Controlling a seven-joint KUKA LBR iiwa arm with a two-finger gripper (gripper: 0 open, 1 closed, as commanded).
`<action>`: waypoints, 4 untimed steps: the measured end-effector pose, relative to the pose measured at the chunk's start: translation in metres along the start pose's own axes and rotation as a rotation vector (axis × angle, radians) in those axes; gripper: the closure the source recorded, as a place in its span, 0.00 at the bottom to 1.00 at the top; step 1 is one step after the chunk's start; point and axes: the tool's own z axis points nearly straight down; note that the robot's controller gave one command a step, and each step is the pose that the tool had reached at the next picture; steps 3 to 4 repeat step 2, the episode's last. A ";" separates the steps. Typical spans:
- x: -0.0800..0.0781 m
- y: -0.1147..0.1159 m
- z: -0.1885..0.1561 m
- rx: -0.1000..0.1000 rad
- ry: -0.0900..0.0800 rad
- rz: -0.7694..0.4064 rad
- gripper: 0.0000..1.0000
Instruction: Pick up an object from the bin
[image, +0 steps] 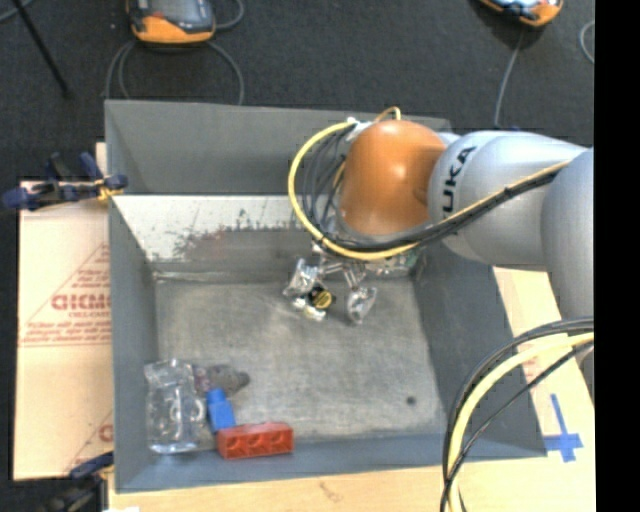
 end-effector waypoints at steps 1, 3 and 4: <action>-0.002 -0.001 -0.002 0.003 -0.006 0.005 1.00; -0.012 0.024 -0.129 0.000 -0.001 0.036 1.00; -0.012 0.024 -0.129 0.000 -0.001 0.036 1.00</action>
Offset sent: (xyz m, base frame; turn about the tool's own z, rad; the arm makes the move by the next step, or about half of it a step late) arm 0.0000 0.0000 0.0000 0.0000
